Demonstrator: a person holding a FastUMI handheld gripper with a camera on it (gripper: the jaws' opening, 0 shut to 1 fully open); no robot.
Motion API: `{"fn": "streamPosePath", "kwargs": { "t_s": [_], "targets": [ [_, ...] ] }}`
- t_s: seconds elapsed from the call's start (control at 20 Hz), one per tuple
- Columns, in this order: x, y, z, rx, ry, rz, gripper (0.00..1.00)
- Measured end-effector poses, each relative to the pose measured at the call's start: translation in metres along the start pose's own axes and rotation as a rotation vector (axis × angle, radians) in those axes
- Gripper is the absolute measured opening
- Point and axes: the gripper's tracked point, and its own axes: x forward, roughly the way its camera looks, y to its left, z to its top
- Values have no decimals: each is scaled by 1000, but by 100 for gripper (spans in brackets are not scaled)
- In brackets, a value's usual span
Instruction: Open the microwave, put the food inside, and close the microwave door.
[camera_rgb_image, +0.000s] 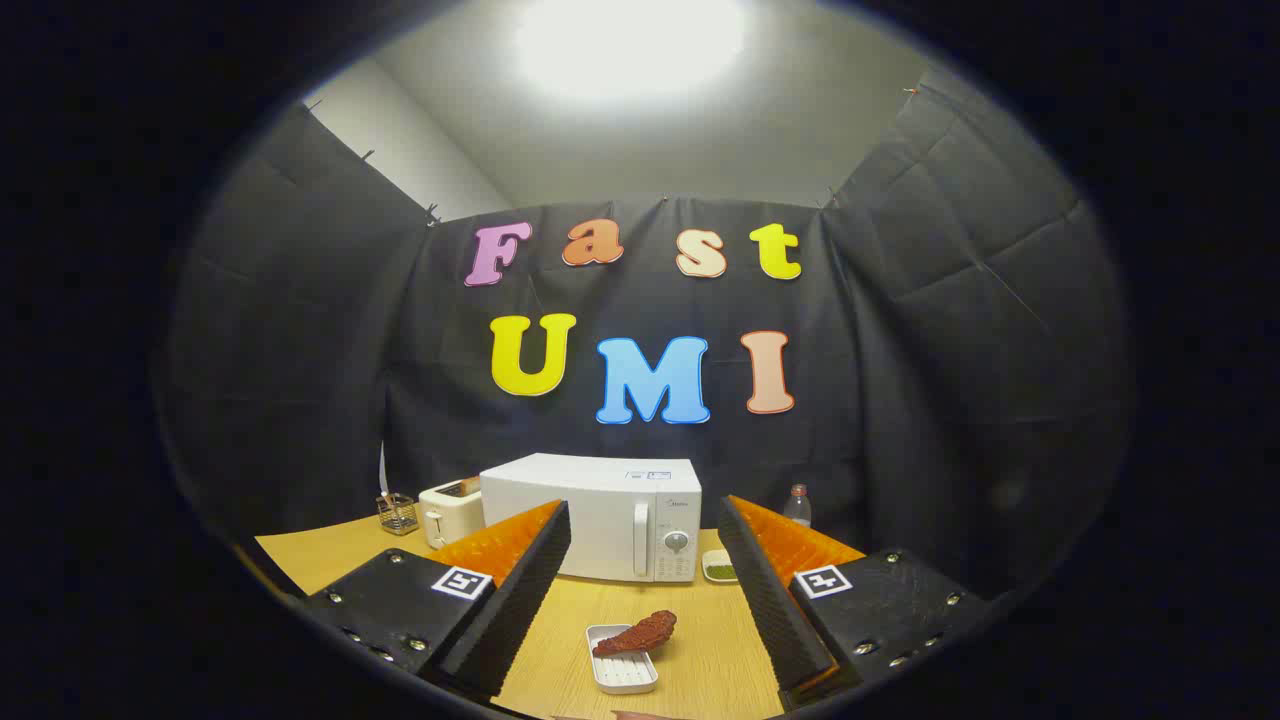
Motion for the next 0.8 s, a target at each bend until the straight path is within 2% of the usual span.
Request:
{"fn": "streamPosePath", "kwargs": {
  "t_s": [0.8],
  "targets": [
    [4,12,-9,-4,22,22,95]
  ]
}}
